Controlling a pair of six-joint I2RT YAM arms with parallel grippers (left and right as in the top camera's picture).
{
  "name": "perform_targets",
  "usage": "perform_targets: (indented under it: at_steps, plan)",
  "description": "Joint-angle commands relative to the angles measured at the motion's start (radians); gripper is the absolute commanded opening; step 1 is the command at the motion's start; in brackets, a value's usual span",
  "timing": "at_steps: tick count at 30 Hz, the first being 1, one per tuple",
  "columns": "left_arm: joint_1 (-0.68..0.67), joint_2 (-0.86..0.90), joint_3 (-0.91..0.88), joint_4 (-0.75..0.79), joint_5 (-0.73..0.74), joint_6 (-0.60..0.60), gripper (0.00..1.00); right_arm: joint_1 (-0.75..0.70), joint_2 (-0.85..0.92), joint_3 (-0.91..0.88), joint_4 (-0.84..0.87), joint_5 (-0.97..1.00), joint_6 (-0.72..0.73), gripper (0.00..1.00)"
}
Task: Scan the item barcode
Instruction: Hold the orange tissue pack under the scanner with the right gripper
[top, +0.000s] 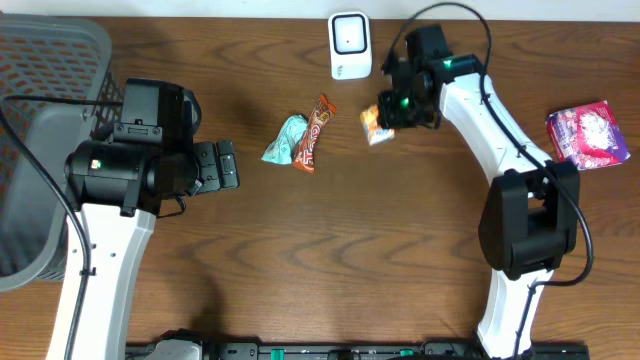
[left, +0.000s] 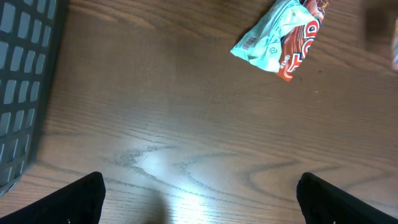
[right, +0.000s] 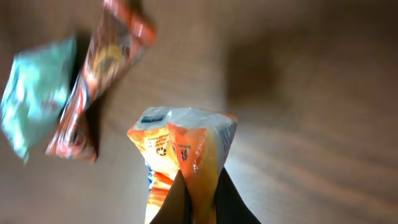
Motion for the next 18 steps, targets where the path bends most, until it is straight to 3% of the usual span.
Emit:
perform_targets:
  at_steps: [1, 5, 14, 18]
  plan:
    - [0.005, 0.003, 0.005, -0.003, -0.008, -0.006, 0.98, 0.030, -0.022, 0.016, 0.029, 0.155, 0.027, 0.01]
    - [0.005, 0.003, 0.005, -0.003, -0.008, -0.006, 0.98, 0.039, -0.022, 0.016, 0.062, 0.248, 0.021, 0.01]
    - [0.005, 0.003, 0.005, -0.003, -0.008, -0.006, 0.98, 0.041, -0.022, 0.016, 0.168, 0.141, 0.020, 0.01]
    - [0.005, 0.003, 0.005, -0.003, -0.008, -0.005, 0.98, 0.048, -0.022, 0.016, 0.240, 0.171, -0.043, 0.01]
